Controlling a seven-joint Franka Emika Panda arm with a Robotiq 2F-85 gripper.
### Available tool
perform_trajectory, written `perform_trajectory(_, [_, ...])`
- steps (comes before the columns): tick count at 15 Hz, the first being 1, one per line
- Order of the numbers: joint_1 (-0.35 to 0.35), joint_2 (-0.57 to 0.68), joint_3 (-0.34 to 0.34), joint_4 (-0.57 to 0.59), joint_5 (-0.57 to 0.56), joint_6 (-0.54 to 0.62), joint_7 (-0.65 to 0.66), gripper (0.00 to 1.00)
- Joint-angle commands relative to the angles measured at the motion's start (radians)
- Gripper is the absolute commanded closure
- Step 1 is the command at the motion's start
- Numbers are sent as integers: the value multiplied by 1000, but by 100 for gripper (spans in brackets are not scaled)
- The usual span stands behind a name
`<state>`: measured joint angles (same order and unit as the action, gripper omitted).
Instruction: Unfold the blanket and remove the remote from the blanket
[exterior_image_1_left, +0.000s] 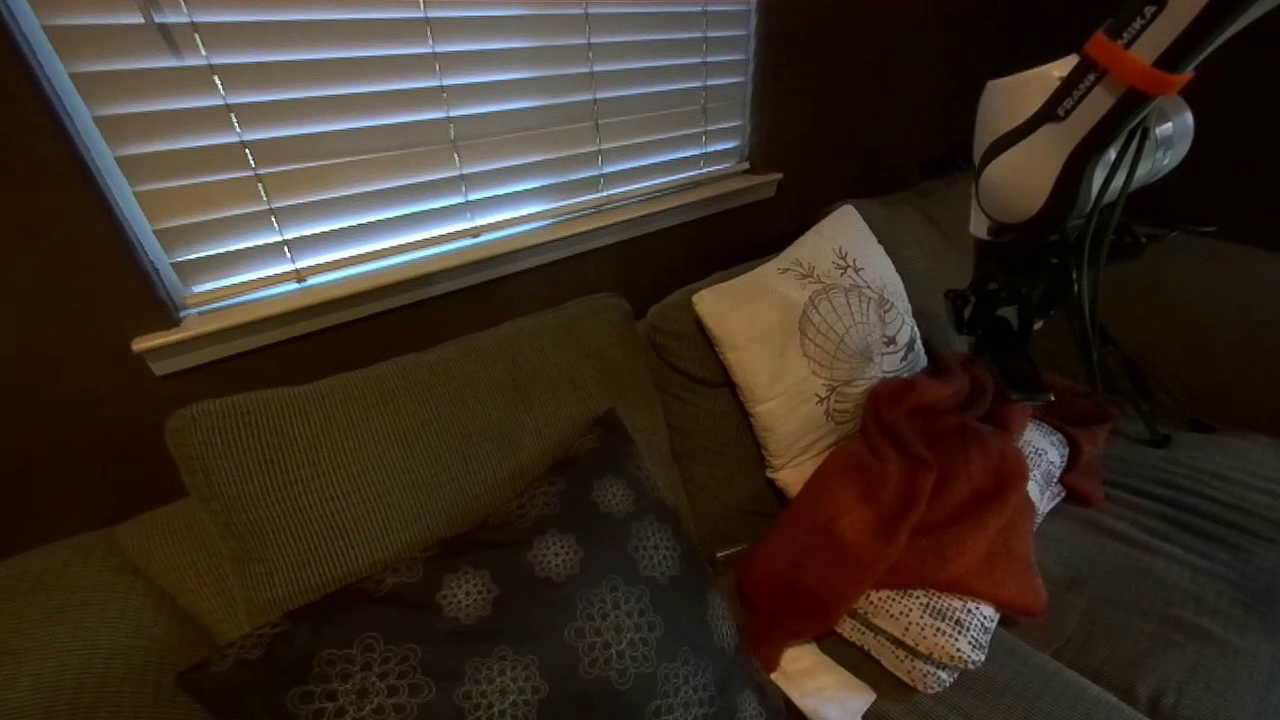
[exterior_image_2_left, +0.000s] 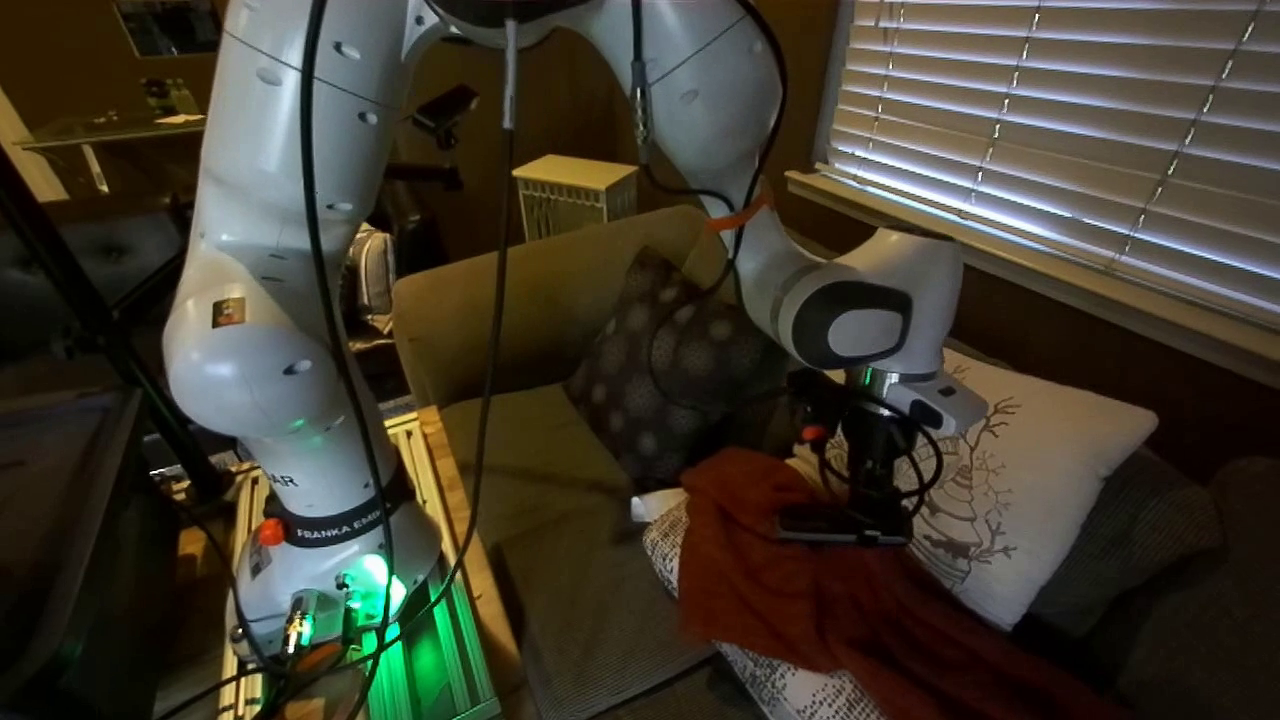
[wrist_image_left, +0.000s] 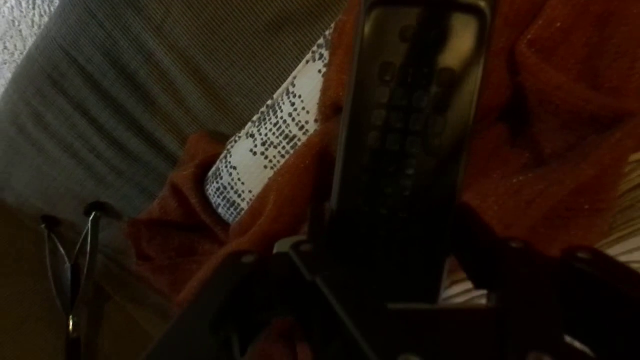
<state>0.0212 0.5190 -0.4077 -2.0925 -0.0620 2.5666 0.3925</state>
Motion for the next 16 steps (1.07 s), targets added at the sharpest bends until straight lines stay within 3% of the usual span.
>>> perform_trajectory(1, [-6,-112,6,-44,-68,-19,6,62])
perform_trajectory(7, [-2,-213,5,18,-190,-39,7,62])
perform_trajectory(13, [-31,-187,67,178,-322,-107,-109,62])
perform_trajectory(14, [-42,-205,69,123,-299,-73,-64,37])
perform_trajectory(16, [-43,-201,81,152,-304,-83,-88,37])
